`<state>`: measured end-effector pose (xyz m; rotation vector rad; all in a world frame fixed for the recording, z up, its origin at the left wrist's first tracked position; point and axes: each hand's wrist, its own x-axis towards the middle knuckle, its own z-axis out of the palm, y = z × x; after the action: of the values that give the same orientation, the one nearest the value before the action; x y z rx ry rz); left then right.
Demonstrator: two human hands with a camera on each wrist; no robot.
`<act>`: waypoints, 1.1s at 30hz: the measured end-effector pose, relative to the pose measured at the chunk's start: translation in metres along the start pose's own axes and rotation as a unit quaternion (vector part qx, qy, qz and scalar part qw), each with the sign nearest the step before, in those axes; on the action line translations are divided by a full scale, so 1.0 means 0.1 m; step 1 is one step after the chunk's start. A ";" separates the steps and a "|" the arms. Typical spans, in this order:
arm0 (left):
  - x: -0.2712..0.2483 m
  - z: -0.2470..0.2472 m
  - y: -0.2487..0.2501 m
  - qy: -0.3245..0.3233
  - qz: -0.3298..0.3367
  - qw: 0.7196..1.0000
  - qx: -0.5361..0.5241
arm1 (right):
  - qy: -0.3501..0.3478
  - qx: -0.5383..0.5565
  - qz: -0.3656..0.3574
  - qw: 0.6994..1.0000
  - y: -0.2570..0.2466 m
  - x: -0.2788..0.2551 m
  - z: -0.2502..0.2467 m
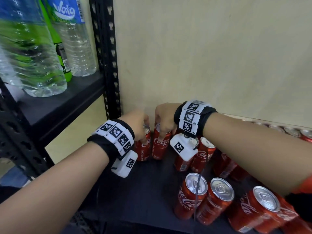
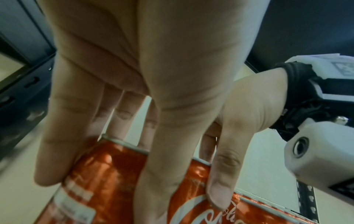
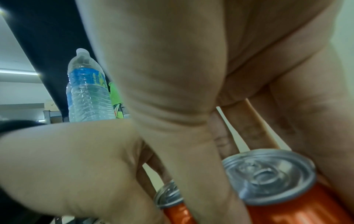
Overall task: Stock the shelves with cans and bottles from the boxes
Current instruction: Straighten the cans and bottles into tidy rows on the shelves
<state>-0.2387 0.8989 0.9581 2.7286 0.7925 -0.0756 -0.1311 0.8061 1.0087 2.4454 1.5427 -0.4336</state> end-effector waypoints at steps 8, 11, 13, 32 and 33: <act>0.04 0.04 0.01 -0.013 0.008 1.000 -0.008 | 0.003 0.003 -0.001 1.000 -0.08 0.01 0.13; 0.05 0.04 -0.01 -0.016 0.005 1.000 -0.008 | -0.011 0.015 0.000 1.000 -0.09 0.01 0.16; 0.05 0.05 -0.03 -0.015 0.002 1.000 -0.006 | -0.026 0.030 -0.003 0.999 -0.09 0.01 0.17; -0.01 -0.08 0.04 -0.041 -0.012 0.999 0.010 | -0.016 0.011 -0.005 1.000 -0.15 -0.03 0.17; -0.02 -0.09 0.05 -0.042 -0.014 0.999 0.011 | -0.018 0.017 -0.006 1.000 -0.15 -0.03 0.17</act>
<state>-0.2379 0.8965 0.9678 2.7145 0.8115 -0.2032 -0.1483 0.8039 0.9934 2.4411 1.5488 -0.5063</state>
